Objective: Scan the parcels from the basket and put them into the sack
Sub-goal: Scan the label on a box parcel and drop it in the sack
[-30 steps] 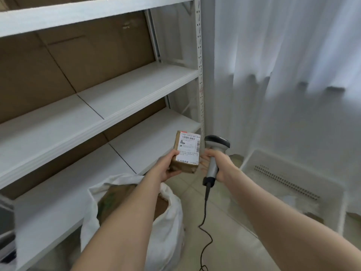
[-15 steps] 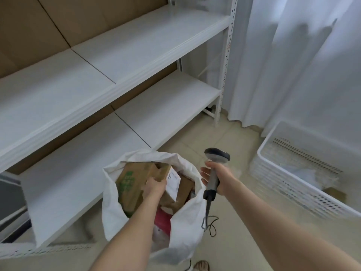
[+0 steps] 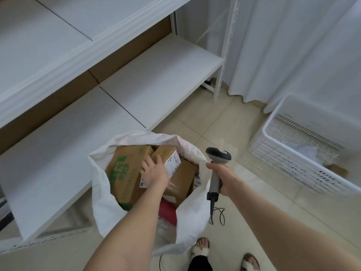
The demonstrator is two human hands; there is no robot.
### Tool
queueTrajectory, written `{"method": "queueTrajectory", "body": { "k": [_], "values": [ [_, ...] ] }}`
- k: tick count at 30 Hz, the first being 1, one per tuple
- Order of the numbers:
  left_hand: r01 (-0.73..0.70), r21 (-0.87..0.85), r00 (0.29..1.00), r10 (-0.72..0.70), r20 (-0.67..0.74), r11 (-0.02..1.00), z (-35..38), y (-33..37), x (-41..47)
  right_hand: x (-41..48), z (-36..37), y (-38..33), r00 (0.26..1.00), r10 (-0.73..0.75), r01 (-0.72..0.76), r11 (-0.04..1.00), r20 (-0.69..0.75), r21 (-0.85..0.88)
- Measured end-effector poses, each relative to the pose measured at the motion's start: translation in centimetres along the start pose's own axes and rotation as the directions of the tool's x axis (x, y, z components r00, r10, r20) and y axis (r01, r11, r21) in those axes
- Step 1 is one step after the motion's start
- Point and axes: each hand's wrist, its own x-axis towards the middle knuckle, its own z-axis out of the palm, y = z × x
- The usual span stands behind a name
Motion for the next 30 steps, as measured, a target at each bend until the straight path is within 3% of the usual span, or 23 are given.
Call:
{"method": "queueTrajectory", "body": {
  "k": [2,7,11,15,19,24,30],
  "values": [
    [-0.052,0.073,0.998,0.051,0.022,0.996,0.1,-0.1,0.3,0.1,0.1,0.4,1.000,0.011,-0.011,1.000,0.023,-0.004],
    [0.042,-0.001,0.981,-0.041,0.191,0.999,-1.3,0.1,-0.1,-0.7,0.2,-0.3,1.000,-0.007,0.007,1.000,0.028,0.006],
    [0.061,-0.072,0.980,-0.046,0.194,0.996,-4.0,0.6,-1.7,-2.8,-0.8,-2.6,0.999,-0.044,0.043,0.999,0.031,0.033],
    [-0.024,-0.189,0.992,0.046,0.117,0.982,-8.4,4.0,-3.3,-6.1,-2.7,-5.2,0.988,-0.120,0.106,0.984,0.096,0.146],
    [-0.174,-0.284,0.982,0.186,0.018,0.943,-13.2,12.7,-5.2,-9.4,-7.3,-8.5,0.971,-0.212,0.163,0.922,0.106,0.351],
    [-0.386,-0.324,0.916,0.400,-0.025,0.864,-16.2,25.8,-11.0,-12.1,-16.2,-12.6,0.956,-0.292,0.240,0.787,0.001,0.568],
    [-0.512,-0.249,0.849,0.528,-0.003,0.822,-16.0,40.6,-17.5,-12.6,-30.0,-16.0,0.952,-0.301,0.247,0.654,-0.054,0.715]
  ]
}}
